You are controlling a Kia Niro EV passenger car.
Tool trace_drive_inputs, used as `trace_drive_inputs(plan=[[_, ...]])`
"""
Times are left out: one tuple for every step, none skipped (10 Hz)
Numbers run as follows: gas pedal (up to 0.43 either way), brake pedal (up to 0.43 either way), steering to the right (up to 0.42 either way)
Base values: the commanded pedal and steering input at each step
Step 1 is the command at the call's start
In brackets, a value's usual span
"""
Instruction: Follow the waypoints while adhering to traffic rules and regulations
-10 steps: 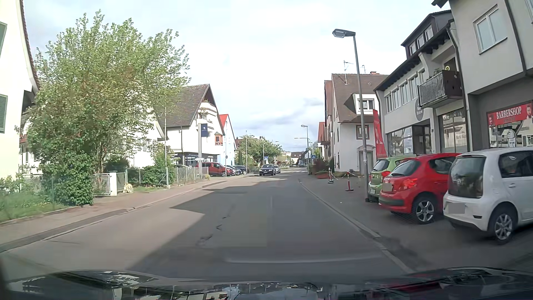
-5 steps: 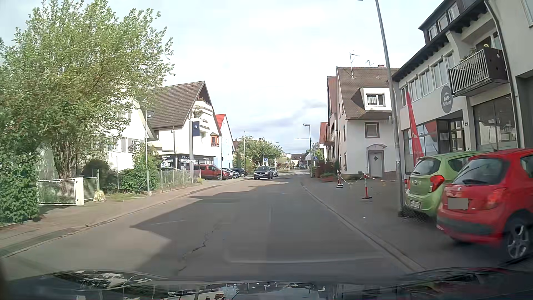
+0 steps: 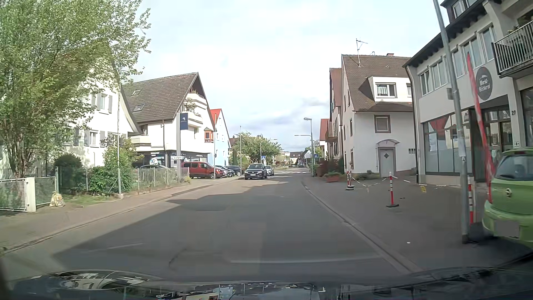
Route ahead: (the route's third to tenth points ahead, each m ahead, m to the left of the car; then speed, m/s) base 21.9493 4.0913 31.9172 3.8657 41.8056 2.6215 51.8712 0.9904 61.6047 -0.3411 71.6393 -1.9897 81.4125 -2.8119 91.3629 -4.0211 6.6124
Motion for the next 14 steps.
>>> trace_drive_inputs(plan=[[0.059,0.0,0.004],[0.059,0.0,0.004],[0.059,0.0,0.004],[0.059,0.0,0.003],[0.059,0.0,0.002],[0.059,0.0,0.003],[0.059,0.0,0.003],[0.059,0.0,0.003],[0.059,0.0,0.003],[0.059,0.0,0.003],[0.059,0.0,0.003],[0.059,0.0,0.003],[0.059,0.0,0.004],[0.059,0.0,0.005]])
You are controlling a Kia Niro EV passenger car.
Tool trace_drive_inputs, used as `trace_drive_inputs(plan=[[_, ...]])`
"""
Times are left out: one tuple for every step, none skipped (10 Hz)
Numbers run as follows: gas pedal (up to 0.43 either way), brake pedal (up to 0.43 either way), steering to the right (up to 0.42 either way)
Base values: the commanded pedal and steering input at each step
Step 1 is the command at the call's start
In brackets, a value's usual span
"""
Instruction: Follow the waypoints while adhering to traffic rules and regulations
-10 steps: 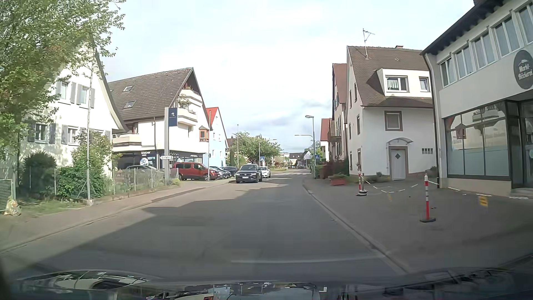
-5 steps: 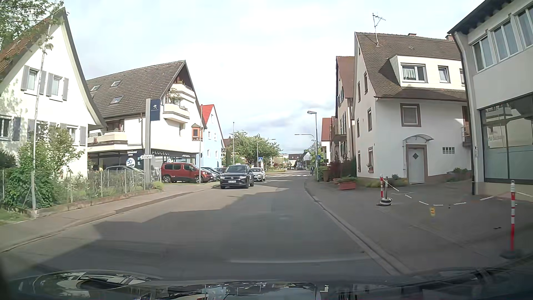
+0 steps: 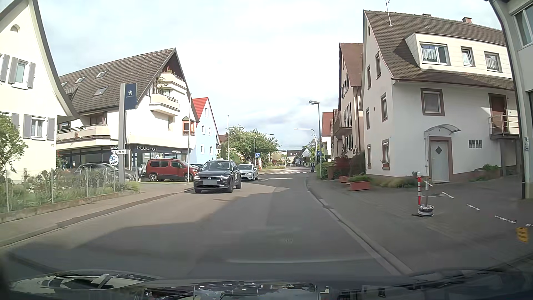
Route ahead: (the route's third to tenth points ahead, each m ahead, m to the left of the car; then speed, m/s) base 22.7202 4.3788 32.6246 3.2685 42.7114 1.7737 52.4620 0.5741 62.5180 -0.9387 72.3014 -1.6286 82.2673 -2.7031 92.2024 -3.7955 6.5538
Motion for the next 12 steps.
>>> trace_drive_inputs(plan=[[0.059,0.0,0.005],[0.059,0.0,0.005],[0.059,0.0,0.005],[0.059,0.0,0.005],[0.059,0.0,0.005],[0.059,0.0,0.005],[0.059,0.0,0.005],[0.059,0.0,0.004],[0.059,0.0,0.002],[0.059,0.0,0.003],[0.059,0.0,0.009],[0.059,0.0,0.009]])
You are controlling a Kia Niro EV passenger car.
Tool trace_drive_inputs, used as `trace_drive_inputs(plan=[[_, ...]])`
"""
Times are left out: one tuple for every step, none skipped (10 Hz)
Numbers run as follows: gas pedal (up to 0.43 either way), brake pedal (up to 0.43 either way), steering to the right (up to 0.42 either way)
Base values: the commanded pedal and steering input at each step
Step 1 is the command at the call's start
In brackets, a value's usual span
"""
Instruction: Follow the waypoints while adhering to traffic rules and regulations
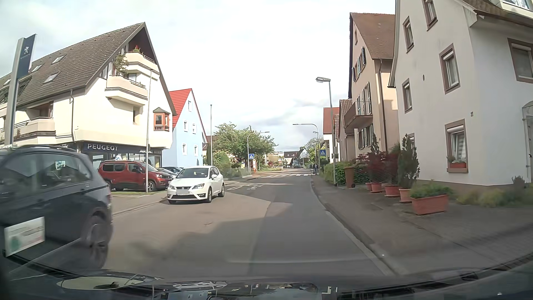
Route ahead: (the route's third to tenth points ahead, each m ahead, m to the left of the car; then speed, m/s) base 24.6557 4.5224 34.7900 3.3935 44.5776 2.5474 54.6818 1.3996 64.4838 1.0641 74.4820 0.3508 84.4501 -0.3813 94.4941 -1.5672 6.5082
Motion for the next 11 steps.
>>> trace_drive_inputs(plan=[[0.059,0.0,0.006],[0.059,0.0,0.006],[0.059,0.0,0.006],[0.059,0.0,0.007],[0.059,0.0,0.006],[0.059,0.0,0.007],[0.059,0.0,0.009],[0.059,0.0,0.011],[0.059,0.0,0.01],[0.059,0.0,0.008],[0.059,0.0,0.008]])
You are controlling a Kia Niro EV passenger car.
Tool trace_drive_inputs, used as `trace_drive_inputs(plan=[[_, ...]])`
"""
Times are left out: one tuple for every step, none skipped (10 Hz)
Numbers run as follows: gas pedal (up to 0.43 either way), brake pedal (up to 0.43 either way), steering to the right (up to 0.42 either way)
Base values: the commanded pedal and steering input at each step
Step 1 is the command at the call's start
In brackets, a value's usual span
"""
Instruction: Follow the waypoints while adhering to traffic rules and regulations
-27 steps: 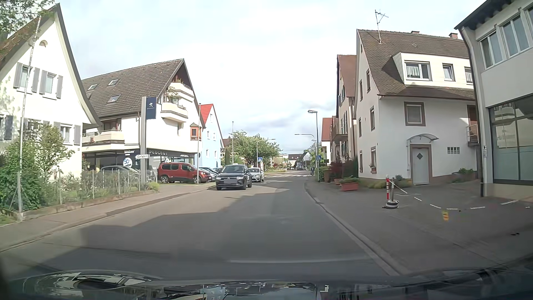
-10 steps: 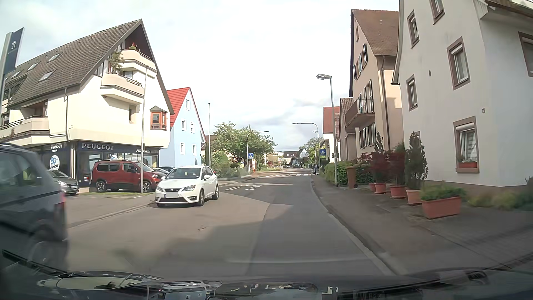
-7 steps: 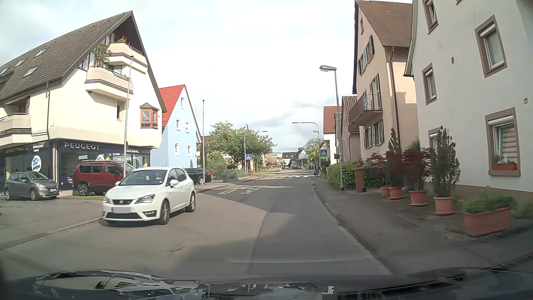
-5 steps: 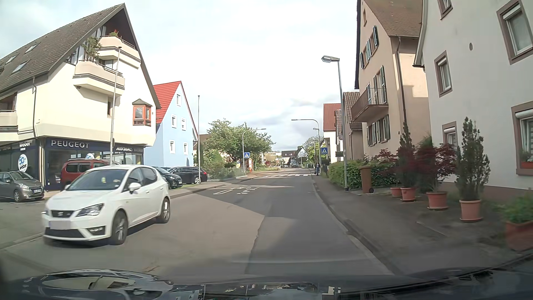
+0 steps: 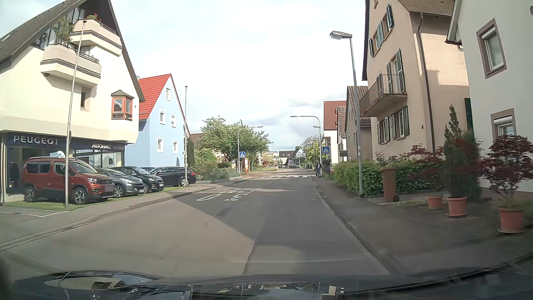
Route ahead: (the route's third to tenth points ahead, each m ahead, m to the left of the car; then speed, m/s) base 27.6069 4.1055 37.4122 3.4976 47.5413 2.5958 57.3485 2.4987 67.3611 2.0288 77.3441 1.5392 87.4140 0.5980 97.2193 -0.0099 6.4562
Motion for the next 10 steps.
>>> trace_drive_inputs(plan=[[0.059,0.0,0.009],[0.059,0.0,0.009],[0.059,0.0,0.01],[0.059,0.0,0.009],[0.059,0.0,0.01],[0.059,0.0,0.011],[0.059,0.0,0.012],[0.059,0.0,0.012],[0.059,0.0,0.012],[0.059,0.0,0.012]])
